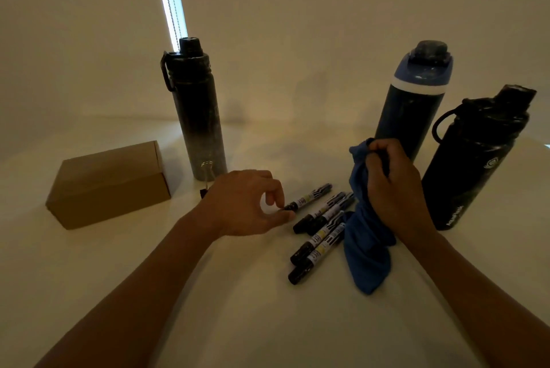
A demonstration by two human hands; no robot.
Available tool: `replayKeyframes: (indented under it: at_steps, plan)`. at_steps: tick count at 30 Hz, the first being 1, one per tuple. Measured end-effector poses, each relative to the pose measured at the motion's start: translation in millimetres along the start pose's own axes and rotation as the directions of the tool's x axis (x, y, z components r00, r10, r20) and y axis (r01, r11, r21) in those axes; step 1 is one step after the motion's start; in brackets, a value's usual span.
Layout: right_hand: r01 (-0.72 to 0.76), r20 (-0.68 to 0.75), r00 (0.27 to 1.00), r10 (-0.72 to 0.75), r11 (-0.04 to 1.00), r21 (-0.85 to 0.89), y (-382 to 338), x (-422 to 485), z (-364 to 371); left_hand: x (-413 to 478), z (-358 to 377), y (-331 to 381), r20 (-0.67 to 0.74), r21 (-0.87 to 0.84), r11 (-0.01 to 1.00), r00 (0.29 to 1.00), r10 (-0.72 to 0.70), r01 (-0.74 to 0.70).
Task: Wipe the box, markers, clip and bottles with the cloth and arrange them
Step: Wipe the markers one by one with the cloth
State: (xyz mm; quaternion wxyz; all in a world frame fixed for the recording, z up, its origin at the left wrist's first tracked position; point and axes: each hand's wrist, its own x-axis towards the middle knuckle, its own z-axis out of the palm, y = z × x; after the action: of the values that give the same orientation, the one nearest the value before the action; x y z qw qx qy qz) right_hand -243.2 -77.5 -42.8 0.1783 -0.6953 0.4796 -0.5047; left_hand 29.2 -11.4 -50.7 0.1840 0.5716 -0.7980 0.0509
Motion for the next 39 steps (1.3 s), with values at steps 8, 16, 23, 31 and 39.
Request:
replayKeyframes:
  at_steps: [8,16,23,31,39]
  plan:
    - [-0.114,0.106,0.988,0.109,0.992,0.046,3.3,-1.4,4.3,2.9,4.9,-3.8,0.011,-0.030,0.998,0.998,-0.057,0.057]
    - [0.001,0.101,0.995,0.012,0.991,-0.131,12.8,-3.1,4.5,7.4,10.4,-9.0,-0.163,-0.215,0.957,0.958,-0.234,0.197]
    - [0.122,-0.047,0.991,-0.124,0.992,-0.024,5.3,-0.7,-0.4,8.9,9.1,-4.7,-0.221,-0.294,0.941,0.946,-0.236,0.166]
    - [0.268,0.021,0.963,-0.268,0.962,-0.042,2.3,-0.1,-3.2,8.3,-3.7,-7.8,-0.308,-0.147,0.986,0.943,-0.123,0.081]
    - [0.309,0.183,0.941,-0.286,0.944,-0.115,3.5,2.7,-6.0,10.0,-4.6,-15.4,-0.304,-0.060,0.996,0.949,-0.081,0.066]
